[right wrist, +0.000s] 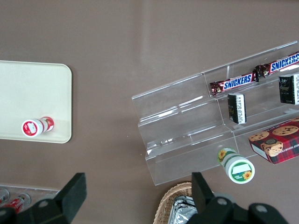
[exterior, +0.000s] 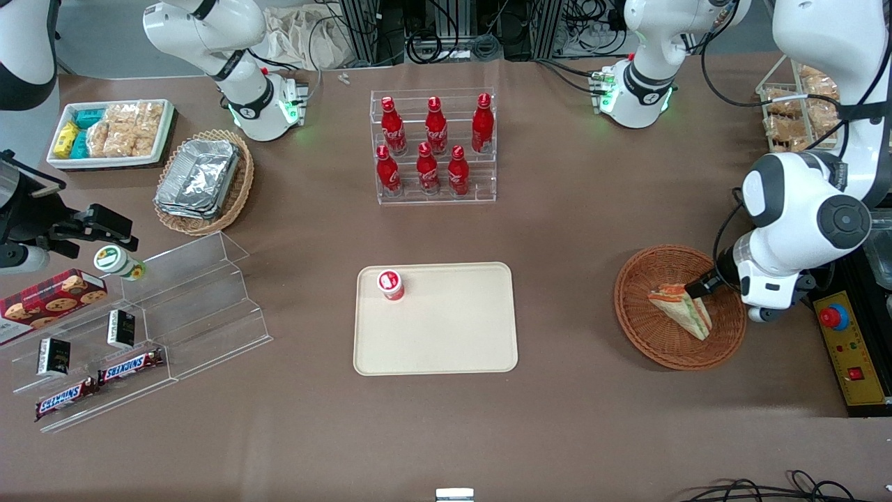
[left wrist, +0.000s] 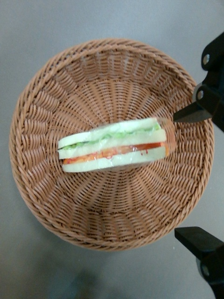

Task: Place sandwich from basket to tray
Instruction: 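Lower the open left gripper around the wrapped sandwich in the basket, then close the left gripper on the sandwich and lift it from the basket, then carry the held sandwich with the left gripper over the white tray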

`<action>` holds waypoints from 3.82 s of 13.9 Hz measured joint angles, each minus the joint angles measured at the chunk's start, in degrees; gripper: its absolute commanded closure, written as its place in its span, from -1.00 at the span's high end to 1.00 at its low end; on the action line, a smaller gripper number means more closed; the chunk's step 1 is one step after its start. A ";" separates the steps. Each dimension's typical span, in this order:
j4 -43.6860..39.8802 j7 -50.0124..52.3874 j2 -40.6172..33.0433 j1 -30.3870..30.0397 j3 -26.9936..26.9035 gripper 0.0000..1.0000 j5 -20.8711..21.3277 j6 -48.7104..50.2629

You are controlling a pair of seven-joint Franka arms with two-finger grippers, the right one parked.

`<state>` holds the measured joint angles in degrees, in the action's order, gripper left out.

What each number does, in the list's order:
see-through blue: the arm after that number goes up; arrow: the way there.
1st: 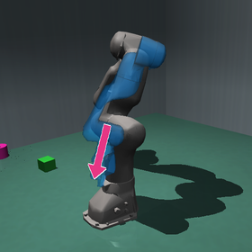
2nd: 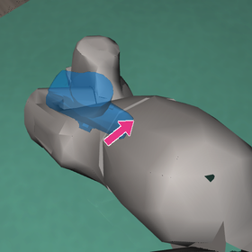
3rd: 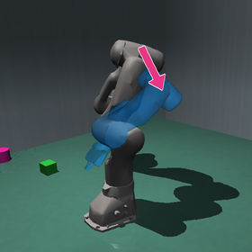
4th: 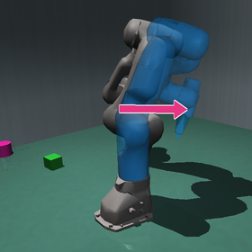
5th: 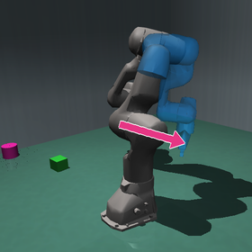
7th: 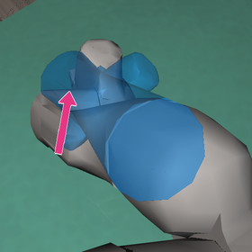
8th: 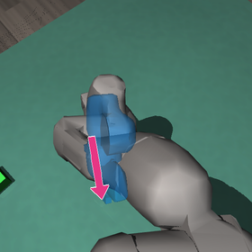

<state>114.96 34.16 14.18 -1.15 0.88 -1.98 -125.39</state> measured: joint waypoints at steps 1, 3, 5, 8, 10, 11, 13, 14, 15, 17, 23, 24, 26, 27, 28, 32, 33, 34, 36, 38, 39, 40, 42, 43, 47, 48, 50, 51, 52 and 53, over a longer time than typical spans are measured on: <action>-0.45 0.48 0.66 0.00 0.00 0.98 -0.72 -0.36; -0.89 2.32 2.52 0.00 0.00 0.98 -1.34 -2.62; -0.96 5.24 5.05 0.00 -0.01 0.98 -1.44 -5.95; -1.05 7.16 8.20 0.00 -0.01 0.98 -1.44 -8.53; -1.09 7.23 8.91 0.00 -0.02 0.95 -1.44 -8.62; -1.10 7.25 9.07 -0.01 -0.04 0.92 -1.44 -8.62; -1.12 7.29 9.29 -0.01 -0.08 0.88 -1.44 -8.63; -1.12 7.29 9.54 -0.01 -0.14 0.84 -1.44 -8.76; -1.12 7.29 9.88 -0.01 -0.24 0.74 -1.44 -9.21; -1.12 7.30 10.57 -0.01 -0.47 0.31 -1.43 -10.05; -2.16 9.08 10.28 -0.01 -1.41 -0.90 -1.43 -9.38; -2.70 9.78 9.71 0.02 -1.39 -0.92 -1.43 -7.87; -4.74 11.31 7.73 0.16 -1.16 -0.92 -1.43 -2.51; -6.53 11.96 6.64 0.33 -1.01 -1.00 -1.43 1.51; -9.05 12.50 5.70 0.77 -0.86 -1.00 -1.42 6.37; -21.47 13.75 4.09 7.04 -0.20 -1.00 -1.42 24.21; -23.24 13.89 4.09 9.61 -0.09 -1.00 -1.42 26.04; -24.05 14.04 4.11 12.44 0.01 -1.00 -1.42 26.76; -24.15 14.27 4.39 17.54 0.12 -1.00 -1.39 26.83; -24.14 14.32 5.06 20.65 0.20 -1.00 -1.39 26.12; -24.08 14.32 5.61 22.02 0.20 -1.00 -1.14 25.09; -23.94 14.34 6.49 23.64 0.21 -1.00 -0.23 23.31; -23.96 15.60 9.04 27.07 0.23 -1.00 1.73 20.30; -24.15 16.04 10.52 28.31 0.25 -1.00 1.96 19.23; -26.87 15.99 15.94 32.59 0.30 -1.00 2.67 14.66; -28.15 15.99 17.28 33.54 0.32 -1.00 3.52 13.83; -30.70 15.53 19.93 34.56 1.00 -1.00 5.46 11.57; -31.57 14.54 21.20 35.04 1.31 -1.00 6.24 9.89; -32.09 13.06 22.43 35.63 1.40 -1.00 6.59 8.08; -32.32 11.77 23.55 36.13 1.42 -1.00 6.66 6.18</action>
<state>82.63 45.93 37.73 34.98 2.31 4.67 -119.21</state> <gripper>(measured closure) 0.846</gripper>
